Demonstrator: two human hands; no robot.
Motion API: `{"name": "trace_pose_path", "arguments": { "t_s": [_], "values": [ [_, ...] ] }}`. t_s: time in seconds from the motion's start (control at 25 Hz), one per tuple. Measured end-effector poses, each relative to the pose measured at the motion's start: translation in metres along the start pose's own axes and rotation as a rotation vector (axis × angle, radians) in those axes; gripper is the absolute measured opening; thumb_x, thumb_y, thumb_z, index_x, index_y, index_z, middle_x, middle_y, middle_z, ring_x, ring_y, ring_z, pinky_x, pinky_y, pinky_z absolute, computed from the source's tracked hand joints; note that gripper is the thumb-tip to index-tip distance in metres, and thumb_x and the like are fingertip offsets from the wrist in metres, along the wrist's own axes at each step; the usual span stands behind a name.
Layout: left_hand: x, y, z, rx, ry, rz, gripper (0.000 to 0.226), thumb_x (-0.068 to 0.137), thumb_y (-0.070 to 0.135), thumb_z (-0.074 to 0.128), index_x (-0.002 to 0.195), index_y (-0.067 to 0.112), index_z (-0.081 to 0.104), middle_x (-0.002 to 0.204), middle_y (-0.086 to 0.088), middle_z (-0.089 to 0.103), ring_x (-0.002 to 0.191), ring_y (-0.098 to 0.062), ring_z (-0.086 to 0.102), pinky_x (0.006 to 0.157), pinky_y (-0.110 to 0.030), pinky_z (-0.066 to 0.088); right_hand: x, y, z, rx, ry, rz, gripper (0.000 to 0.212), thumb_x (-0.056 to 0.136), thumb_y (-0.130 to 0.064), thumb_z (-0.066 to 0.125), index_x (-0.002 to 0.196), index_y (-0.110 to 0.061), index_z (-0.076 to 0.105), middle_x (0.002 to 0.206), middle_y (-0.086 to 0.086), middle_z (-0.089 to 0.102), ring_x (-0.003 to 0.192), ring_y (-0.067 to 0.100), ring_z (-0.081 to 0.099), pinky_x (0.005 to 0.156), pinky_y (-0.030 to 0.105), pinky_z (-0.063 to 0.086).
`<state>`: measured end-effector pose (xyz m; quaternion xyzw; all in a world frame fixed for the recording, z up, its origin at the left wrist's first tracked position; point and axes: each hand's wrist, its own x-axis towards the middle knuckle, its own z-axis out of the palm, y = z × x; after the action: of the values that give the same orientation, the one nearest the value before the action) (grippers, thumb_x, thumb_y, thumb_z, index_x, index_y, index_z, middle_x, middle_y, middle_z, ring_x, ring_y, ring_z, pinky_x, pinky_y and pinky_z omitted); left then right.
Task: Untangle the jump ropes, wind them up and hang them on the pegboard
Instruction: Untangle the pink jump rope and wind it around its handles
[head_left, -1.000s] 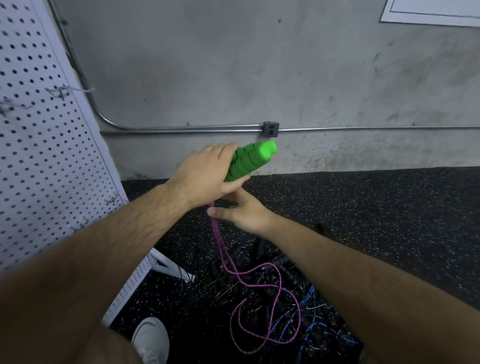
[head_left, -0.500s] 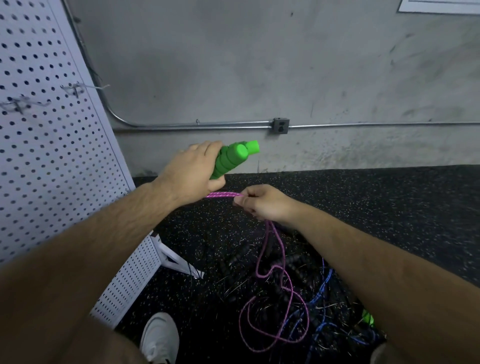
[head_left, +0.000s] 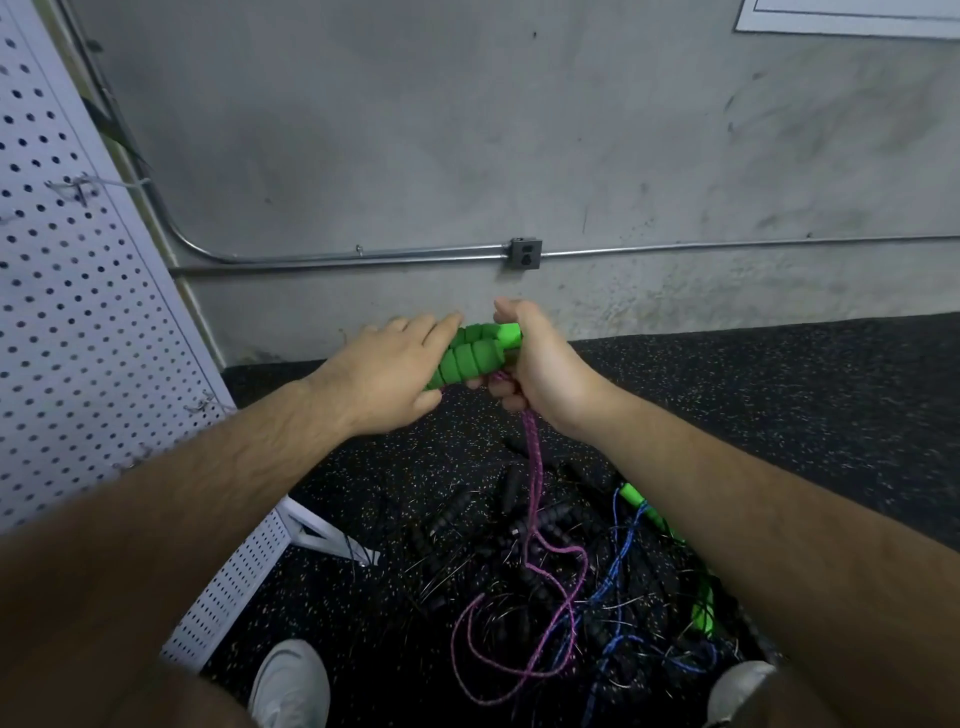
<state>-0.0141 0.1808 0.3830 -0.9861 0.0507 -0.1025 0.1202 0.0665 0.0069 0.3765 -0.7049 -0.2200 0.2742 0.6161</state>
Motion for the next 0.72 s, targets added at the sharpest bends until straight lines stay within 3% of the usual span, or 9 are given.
{"name": "trace_pose_path", "arguments": {
  "t_s": [0.08,0.16,0.24,0.4,0.48,0.6,0.72],
  "values": [
    [0.004,0.013,-0.003,0.091,0.009,0.016,0.082,0.095,0.042,0.054,0.158,0.009,0.012,0.141,-0.008,0.044,0.126,-0.025,0.048,0.098,-0.042,0.048,-0.008,-0.003,0.007,-0.115,0.156,0.045,0.072,0.087,-0.072,0.044,0.133,-0.017,0.043,0.105,0.006,0.064,0.080,0.016,0.059,0.068,0.037,0.048],
    [0.007,0.025,-0.005,0.135,0.039,0.020,0.082,0.095,0.042,0.053,0.157,0.008,0.013,0.137,-0.008,0.045,0.123,-0.025,0.049,0.094,-0.042,0.047,-0.012,0.001,0.011,-0.143,0.328,0.014,0.062,0.094,-0.063,0.050,0.131,-0.014,0.038,0.109,0.005,0.062,0.092,0.019,0.063,0.080,0.040,0.053],
    [0.008,0.032,-0.004,0.122,0.090,0.021,0.087,0.093,0.042,0.053,0.159,0.007,0.008,0.138,-0.009,0.046,0.124,-0.026,0.050,0.093,-0.042,0.047,-0.011,0.004,0.009,-0.124,0.451,-0.088,0.048,0.099,-0.052,0.052,0.123,-0.012,0.042,0.103,0.008,0.063,0.086,0.019,0.064,0.077,0.039,0.055],
    [0.005,0.026,0.000,-0.027,0.217,0.035,0.086,0.089,0.044,0.053,0.160,0.014,0.016,0.140,-0.005,0.050,0.126,-0.025,0.050,0.103,-0.043,0.042,-0.020,0.001,0.001,-0.094,0.449,-0.227,0.031,0.103,-0.040,0.051,0.118,-0.014,0.045,0.097,0.001,0.058,0.076,0.008,0.057,0.060,0.018,0.051],
    [0.002,0.018,0.001,-0.078,0.293,0.062,0.083,0.087,0.052,0.051,0.159,0.023,0.023,0.140,-0.001,0.051,0.125,-0.024,0.051,0.103,-0.045,0.041,-0.026,0.001,-0.001,-0.068,0.428,-0.269,0.028,0.104,-0.037,0.051,0.117,-0.013,0.045,0.098,0.002,0.057,0.076,0.006,0.056,0.057,0.015,0.050],
    [-0.002,0.006,0.006,-0.169,0.343,0.092,0.080,0.087,0.068,0.051,0.156,0.035,0.029,0.140,0.002,0.050,0.125,-0.022,0.050,0.102,-0.047,0.047,-0.028,0.002,-0.005,-0.022,0.443,-0.284,0.028,0.103,-0.041,0.051,0.114,-0.015,0.047,0.100,0.005,0.060,0.078,0.011,0.058,0.063,0.026,0.053],
    [-0.002,0.004,0.011,-0.368,0.453,0.123,0.065,0.089,0.062,0.060,0.146,0.031,0.048,0.136,-0.002,0.051,0.125,-0.024,0.050,0.098,-0.048,0.052,-0.028,0.002,-0.014,0.065,0.452,-0.262,0.025,0.101,-0.049,0.052,0.106,-0.024,0.050,0.093,0.001,0.062,0.077,0.014,0.059,0.068,0.035,0.052]
  ]
}}
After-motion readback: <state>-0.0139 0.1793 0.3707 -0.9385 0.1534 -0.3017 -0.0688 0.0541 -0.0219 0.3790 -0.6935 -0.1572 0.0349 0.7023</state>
